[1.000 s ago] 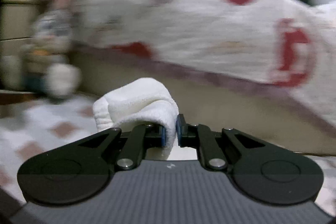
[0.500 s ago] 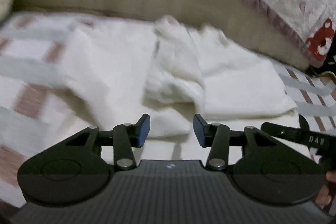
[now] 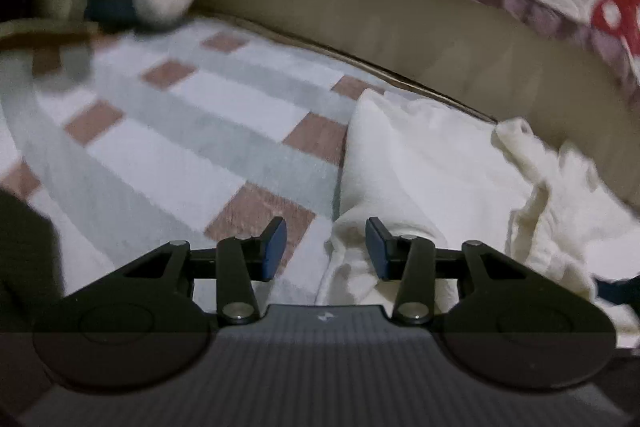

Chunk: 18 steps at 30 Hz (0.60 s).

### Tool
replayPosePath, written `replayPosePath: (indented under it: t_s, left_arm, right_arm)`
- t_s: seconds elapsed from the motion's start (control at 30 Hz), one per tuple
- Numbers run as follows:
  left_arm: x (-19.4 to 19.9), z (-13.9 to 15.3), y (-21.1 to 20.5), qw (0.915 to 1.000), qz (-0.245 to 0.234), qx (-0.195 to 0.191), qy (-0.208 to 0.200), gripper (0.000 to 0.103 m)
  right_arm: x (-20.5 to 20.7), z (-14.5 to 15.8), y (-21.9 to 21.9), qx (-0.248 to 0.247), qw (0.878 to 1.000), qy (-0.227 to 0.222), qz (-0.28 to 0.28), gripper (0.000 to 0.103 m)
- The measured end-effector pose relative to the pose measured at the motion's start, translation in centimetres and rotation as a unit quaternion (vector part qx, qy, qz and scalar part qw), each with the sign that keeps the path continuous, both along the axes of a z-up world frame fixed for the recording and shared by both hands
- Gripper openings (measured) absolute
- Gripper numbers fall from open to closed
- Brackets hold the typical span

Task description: Fold clothes

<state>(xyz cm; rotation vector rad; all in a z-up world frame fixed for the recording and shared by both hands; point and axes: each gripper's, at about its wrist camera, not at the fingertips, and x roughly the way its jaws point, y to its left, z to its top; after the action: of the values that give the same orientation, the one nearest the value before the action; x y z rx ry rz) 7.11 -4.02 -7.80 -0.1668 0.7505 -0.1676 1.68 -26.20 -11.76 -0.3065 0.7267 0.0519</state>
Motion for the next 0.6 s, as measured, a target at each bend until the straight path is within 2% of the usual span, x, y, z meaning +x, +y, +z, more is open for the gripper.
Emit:
replayPosePath:
  t_s: [0.03, 0.07, 0.17, 0.2, 0.23, 0.3, 0.4, 0.5, 0.53, 0.57, 0.6]
  left_arm:
    - [0.2, 0.0, 0.3, 1.0, 0.004, -0.006, 0.0, 0.042]
    - [0.3, -0.1, 0.5, 0.9999, 0.007, -0.011, 0.0, 0.042]
    - [0.2, -0.6, -0.5, 0.9999, -0.012, 0.008, 0.004, 0.042]
    - [0.2, -0.7, -0.9, 0.9997, -0.019, 0.015, 0.005, 0.042]
    - [0.1, -0.9, -1.2, 0.9995, -0.025, 0.021, 0.006, 0.042]
    - [0.1, -1.2, -1.9, 0.9987, -0.038, 0.033, 0.008, 0.043]
    - [0.0, -1.7, -3.0, 0.997, -0.056, 0.052, 0.011, 0.044]
    - [0.0, -2.0, -4.1, 0.9951, -0.074, 0.064, 0.009, 0.045]
    - [0.0, -2.1, -4.3, 0.9952, -0.076, 0.061, 0.009, 0.045]
    - [0.0, -2.0, -4.4, 0.9953, -0.081, 0.054, 0.006, 0.044]
    - [0.0, -2.0, -4.5, 0.9952, -0.085, 0.047, 0.002, 0.042]
  right_arm:
    - [-0.2, 0.8, -0.4, 0.01, 1.0, -0.02, -0.003, 0.041]
    - [-0.4, 1.6, -1.0, 0.023, 0.999, -0.042, -0.006, 0.032]
    - [-3.1, 5.6, -2.7, 0.068, 0.989, -0.128, -0.032, 0.014]
    - [-4.2, 6.5, -3.8, 0.098, 0.983, -0.142, -0.058, 0.014]
    - [-4.7, 5.8, -5.4, 0.135, 0.978, -0.132, -0.089, 0.022]
    - [-5.8, 4.3, -8.8, 0.208, 0.96, -0.108, -0.152, 0.023]
    - [-6.5, -0.4, -12.6, 0.224, 0.944, -0.029, -0.239, 0.024]
    - [-7.3, -0.1, -13.5, 0.248, 0.94, -0.046, -0.229, 0.026]
    - [-6.7, 0.8, -12.2, 0.225, 0.954, -0.054, -0.188, 0.03]
    - [-6.1, 1.8, -10.9, 0.2, 0.967, -0.062, -0.145, 0.041]
    - [-5.6, 2.7, -9.3, 0.175, 0.977, -0.071, -0.102, 0.046]
